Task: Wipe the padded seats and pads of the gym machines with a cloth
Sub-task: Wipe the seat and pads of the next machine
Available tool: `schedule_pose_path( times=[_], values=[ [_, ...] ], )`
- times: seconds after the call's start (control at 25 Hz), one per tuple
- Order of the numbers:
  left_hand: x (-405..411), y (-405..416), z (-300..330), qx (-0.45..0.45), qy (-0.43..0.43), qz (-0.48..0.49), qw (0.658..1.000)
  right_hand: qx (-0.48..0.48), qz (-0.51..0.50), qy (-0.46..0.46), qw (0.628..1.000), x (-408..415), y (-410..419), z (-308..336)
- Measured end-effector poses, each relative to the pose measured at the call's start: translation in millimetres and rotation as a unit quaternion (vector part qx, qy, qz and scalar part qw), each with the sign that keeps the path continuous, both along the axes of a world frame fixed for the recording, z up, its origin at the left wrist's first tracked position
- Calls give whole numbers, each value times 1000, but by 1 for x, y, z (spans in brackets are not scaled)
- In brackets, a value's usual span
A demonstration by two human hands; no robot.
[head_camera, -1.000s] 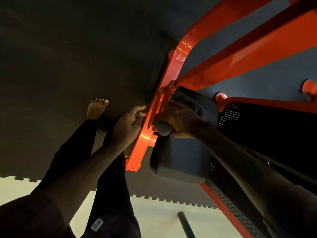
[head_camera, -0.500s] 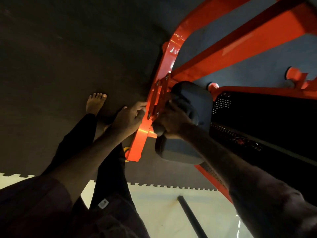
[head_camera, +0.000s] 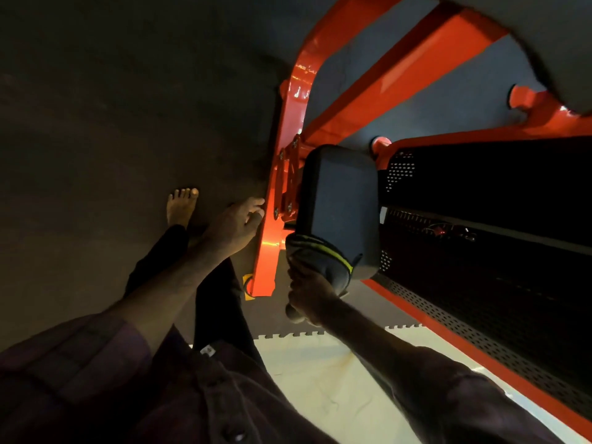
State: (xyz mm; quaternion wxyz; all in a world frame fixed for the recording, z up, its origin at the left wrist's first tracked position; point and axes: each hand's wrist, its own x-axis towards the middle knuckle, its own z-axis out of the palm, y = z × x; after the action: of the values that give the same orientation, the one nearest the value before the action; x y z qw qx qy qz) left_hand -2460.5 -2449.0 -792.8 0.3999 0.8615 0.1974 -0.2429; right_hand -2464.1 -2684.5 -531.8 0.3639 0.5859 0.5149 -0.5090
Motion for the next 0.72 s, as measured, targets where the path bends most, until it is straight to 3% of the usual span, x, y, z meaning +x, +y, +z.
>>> schedule_pose_path(
  times=[0.04,0.08,0.16,0.24,0.32,0.44,0.52,0.72],
  values=[
    [24,-11,108,-115,-4,-24,993,15,-18,7,1000,1,1,10],
    [36,-18,179,-152,9,-83,985,33,-50,-1,998,7,5,19],
    [47,-16,211,-154,9,-117,981,102,-172,-37,979,37,16,41],
    [67,10,221,-113,15,-169,979,149,-343,-81,924,80,29,70],
    [93,32,251,-96,-7,-203,974,199,-459,-135,855,124,40,107],
    [149,57,310,-69,-65,-197,976,316,-568,-146,746,178,56,168],
    [197,74,354,-54,-169,-166,970,418,-601,-190,654,203,64,211],
    [292,75,477,-56,-438,-167,882,596,-598,-334,420,257,51,280]
  ],
)
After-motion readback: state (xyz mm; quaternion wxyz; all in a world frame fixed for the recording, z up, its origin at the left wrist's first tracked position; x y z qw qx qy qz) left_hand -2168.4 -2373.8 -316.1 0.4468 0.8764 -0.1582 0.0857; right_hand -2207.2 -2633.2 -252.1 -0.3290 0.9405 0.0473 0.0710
